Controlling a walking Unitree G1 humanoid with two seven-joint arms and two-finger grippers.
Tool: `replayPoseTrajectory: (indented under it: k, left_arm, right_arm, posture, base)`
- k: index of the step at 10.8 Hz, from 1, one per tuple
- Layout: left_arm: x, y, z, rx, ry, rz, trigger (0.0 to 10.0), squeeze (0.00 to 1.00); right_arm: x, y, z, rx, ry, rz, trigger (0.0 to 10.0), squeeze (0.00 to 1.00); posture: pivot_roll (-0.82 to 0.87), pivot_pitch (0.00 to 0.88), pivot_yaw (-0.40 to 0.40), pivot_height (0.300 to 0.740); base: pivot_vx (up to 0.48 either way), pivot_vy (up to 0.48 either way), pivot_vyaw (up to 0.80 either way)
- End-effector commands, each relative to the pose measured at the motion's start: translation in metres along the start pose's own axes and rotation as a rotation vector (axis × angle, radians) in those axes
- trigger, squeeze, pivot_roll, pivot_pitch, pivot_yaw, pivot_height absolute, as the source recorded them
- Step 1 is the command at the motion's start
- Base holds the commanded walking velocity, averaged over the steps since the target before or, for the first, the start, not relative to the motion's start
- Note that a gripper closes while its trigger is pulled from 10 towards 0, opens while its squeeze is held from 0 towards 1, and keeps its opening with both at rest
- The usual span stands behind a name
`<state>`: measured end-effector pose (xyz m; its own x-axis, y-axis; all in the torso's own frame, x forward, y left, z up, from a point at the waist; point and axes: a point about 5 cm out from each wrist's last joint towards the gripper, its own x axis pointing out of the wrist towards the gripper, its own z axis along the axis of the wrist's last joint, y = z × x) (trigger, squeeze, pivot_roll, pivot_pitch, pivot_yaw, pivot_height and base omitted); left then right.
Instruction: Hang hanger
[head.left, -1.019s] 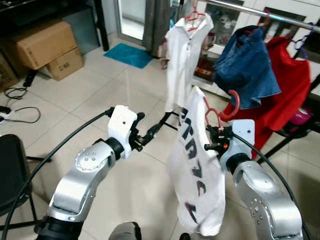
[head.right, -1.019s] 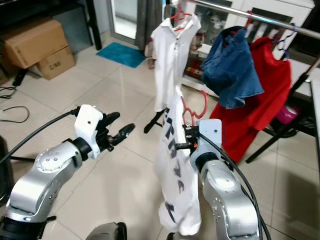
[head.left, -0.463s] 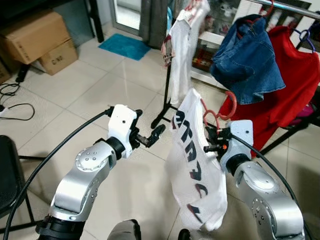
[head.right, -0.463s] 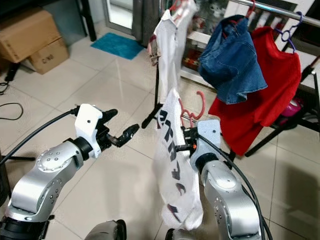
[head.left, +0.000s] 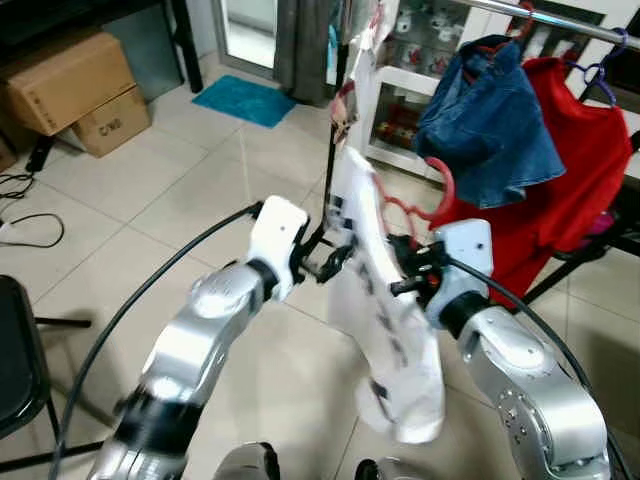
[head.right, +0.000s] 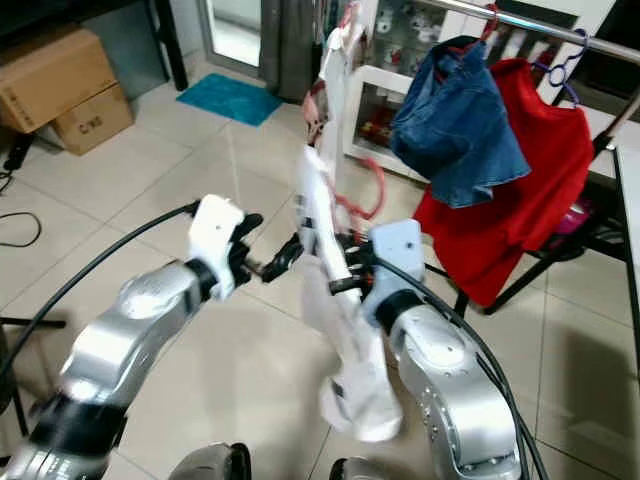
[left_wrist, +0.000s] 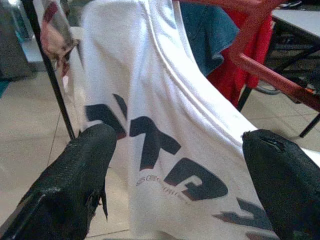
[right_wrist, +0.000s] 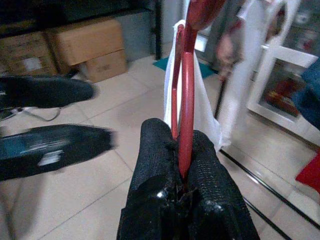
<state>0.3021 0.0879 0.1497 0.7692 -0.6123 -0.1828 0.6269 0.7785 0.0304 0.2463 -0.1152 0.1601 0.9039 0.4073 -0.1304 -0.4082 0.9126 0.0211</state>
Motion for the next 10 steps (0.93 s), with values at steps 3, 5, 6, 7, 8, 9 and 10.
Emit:
replayPoseTrajectory:
  k: [3,5,6,7,8,9,10]
  left_arm:
    - [0.025,-0.001,0.014,-0.019,-0.035,-0.001,6.4,0.0]
    - [0.028,-0.002,0.013,-0.024,-0.036,-0.012,0.0,0.0]
    - [0.03,-0.003,0.013,-0.028,-0.039,-0.028,0.0,0.0]
    - [0.031,-0.002,0.013,-0.031,-0.042,-0.023,0.0,0.0]
    - [0.031,0.0,0.013,-0.034,-0.042,-0.011,0.0,0.0]
    - [0.032,0.001,0.012,-0.033,-0.042,-0.008,0.0,0.0]
    - [0.032,0.001,0.012,-0.033,-0.044,-0.007,0.0,0.0]
  right_arm:
    - [-0.003,0.011,0.018,-0.042,-0.09,0.086,0.0,0.0]
    - [-0.004,0.011,0.021,-0.045,-0.103,0.098,0.0,0.0]
    - [-0.004,0.011,0.022,-0.048,-0.108,0.108,0.0,0.0]
    - [-0.003,0.012,0.024,-0.045,-0.116,0.117,0.0,0.0]
    - [-0.003,0.012,0.024,-0.041,-0.119,0.119,0.0,0.0]
    - [-0.003,0.012,0.024,-0.041,-0.119,0.117,0.0,0.0]
    - [-0.002,0.011,0.024,-0.038,-0.119,0.111,0.0,0.0]
  posture:
    - [0.01,0.05,-0.049,0.74]
    - [0.01,0.047,-0.052,0.74]
    - [0.01,0.047,-0.054,0.74]
    - [0.01,0.048,-0.057,0.74]
    - [0.01,0.05,-0.057,0.74]
    - [0.01,0.051,-0.058,0.74]
    - [0.01,0.052,-0.059,0.74]
  base:
    - [0.0,0.0,0.0]
    - [0.0,0.0,0.0]
    - [0.0,0.0,0.0]
    - [0.0,0.0,0.0]
    - [0.0,0.0,0.0]
    - [0.0,0.0,0.0]
    - [0.0,0.0,0.0]
